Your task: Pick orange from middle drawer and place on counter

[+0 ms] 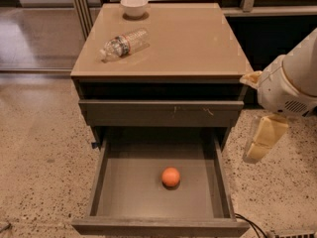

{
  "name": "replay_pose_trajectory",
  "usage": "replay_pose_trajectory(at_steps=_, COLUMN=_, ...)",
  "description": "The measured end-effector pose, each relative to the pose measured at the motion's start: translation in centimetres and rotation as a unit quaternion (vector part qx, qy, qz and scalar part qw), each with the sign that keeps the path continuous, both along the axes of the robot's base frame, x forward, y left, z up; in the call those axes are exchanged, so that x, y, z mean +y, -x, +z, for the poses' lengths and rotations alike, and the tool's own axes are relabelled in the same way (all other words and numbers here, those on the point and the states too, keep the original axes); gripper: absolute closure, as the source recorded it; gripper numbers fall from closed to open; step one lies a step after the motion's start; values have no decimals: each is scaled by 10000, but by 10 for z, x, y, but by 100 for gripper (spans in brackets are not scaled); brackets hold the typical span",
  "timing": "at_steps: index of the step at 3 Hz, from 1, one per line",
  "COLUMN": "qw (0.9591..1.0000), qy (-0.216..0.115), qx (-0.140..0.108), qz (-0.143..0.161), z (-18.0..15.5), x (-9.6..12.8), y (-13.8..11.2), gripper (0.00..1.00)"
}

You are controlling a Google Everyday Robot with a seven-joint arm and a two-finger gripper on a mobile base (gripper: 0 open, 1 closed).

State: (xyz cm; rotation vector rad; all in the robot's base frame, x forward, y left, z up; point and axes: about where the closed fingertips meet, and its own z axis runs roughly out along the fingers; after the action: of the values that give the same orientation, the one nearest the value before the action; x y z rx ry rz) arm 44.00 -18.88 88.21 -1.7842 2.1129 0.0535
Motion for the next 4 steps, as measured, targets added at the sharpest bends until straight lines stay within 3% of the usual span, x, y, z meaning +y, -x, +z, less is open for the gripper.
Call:
replay_pose_trajectory(at_steps=1, qw=9998, qy=139, qx=106, qz=39, z=-39, x=6, y=-2, gripper=0)
replay_pose_trajectory(at_steps=2, qw=9988, qy=79, qx=444, qz=-201, z=-88, x=1, y=-3, gripper=0)
replay_pose_trajectory(at_steps=4, qw=9988, qy=7, qx=439, qz=-219, z=-92, x=2, y=-2, gripper=0)
